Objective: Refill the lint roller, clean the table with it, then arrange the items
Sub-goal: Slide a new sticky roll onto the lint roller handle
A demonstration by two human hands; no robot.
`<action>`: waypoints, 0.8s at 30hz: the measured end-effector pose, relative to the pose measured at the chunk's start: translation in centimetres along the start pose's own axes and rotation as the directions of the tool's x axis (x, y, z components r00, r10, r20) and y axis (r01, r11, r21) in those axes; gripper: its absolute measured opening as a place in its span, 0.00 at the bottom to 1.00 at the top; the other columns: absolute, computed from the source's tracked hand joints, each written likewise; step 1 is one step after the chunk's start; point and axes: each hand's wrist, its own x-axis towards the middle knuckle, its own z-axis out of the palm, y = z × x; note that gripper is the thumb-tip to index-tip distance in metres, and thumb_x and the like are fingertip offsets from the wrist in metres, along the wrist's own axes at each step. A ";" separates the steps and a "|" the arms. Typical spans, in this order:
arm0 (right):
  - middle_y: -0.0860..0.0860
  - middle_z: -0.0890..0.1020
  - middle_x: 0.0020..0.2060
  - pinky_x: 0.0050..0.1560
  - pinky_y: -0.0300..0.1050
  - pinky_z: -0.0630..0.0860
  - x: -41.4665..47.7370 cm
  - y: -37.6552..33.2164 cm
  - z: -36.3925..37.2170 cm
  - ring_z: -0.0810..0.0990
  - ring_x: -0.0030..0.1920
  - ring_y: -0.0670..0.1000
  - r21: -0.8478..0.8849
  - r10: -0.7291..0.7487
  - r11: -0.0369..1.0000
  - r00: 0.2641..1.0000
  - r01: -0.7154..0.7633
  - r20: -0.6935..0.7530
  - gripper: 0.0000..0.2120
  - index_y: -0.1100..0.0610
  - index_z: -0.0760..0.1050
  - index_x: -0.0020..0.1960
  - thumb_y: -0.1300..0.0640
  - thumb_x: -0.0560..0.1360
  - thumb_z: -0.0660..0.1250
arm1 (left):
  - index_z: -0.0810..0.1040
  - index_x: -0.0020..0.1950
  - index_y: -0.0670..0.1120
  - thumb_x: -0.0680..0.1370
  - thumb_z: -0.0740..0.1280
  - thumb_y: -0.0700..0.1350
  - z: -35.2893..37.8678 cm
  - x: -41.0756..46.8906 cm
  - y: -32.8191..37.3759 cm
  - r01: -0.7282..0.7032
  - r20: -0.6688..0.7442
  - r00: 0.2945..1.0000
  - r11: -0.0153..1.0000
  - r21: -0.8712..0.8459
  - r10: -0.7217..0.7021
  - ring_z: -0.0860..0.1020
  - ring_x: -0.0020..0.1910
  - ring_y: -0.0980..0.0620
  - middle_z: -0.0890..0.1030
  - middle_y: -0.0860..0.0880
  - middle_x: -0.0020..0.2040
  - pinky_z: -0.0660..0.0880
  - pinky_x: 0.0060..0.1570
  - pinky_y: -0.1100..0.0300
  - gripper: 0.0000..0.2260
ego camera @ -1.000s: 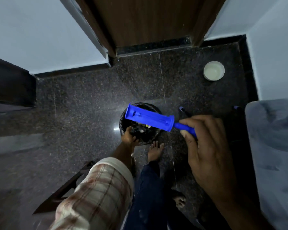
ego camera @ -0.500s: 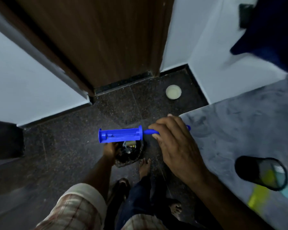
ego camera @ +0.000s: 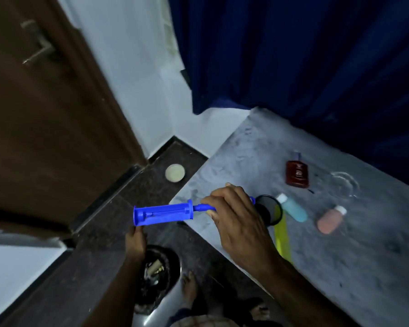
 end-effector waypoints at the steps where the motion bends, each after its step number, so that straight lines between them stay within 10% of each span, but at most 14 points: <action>1: 0.49 0.78 0.53 0.64 0.52 0.71 -0.7 0.9 -0.8 0.76 0.54 0.54 -0.009 0.027 1.000 0.999 -0.027 -0.016 0.09 0.56 0.78 0.59 0.62 0.81 0.62 | 0.82 0.57 0.38 0.85 0.63 0.45 1.1 -0.6 1.5 -0.082 0.007 0.997 0.995 0.055 0.082 0.82 0.56 0.38 0.83 0.34 0.53 0.75 0.62 0.40 0.13; 6: 0.47 0.77 0.54 0.60 0.46 0.71 -4.5 5.0 -4.8 0.74 0.54 0.51 -0.038 0.155 0.987 0.985 -0.158 -0.074 0.10 0.54 0.78 0.57 0.64 0.80 0.63 | 0.72 0.78 0.43 0.86 0.64 0.39 6.7 -5.0 8.3 -0.445 0.183 0.890 0.885 0.138 0.419 0.77 0.71 0.43 0.77 0.42 0.74 0.71 0.75 0.42 0.19; 10: 0.47 0.77 0.54 0.59 0.44 0.72 -8.3 8.4 -7.8 0.75 0.55 0.51 -0.017 0.266 0.962 0.950 -0.272 -0.164 0.11 0.54 0.78 0.58 0.63 0.79 0.63 | 0.71 0.79 0.47 0.84 0.63 0.50 12.5 -8.8 11.6 -0.732 0.459 0.642 0.669 0.128 0.614 0.74 0.77 0.46 0.75 0.48 0.77 0.71 0.75 0.43 0.23; 24: 0.44 0.76 0.54 0.59 0.41 0.71 -24.4 18.3 -15.9 0.75 0.55 0.49 -0.030 0.594 0.765 0.723 -0.643 -0.351 0.11 0.51 0.78 0.58 0.59 0.78 0.64 | 0.72 0.78 0.48 0.83 0.63 0.53 36.0 -26.4 13.0 -0.887 0.812 0.210 0.455 -0.076 0.544 0.74 0.76 0.48 0.76 0.48 0.75 0.72 0.75 0.40 0.24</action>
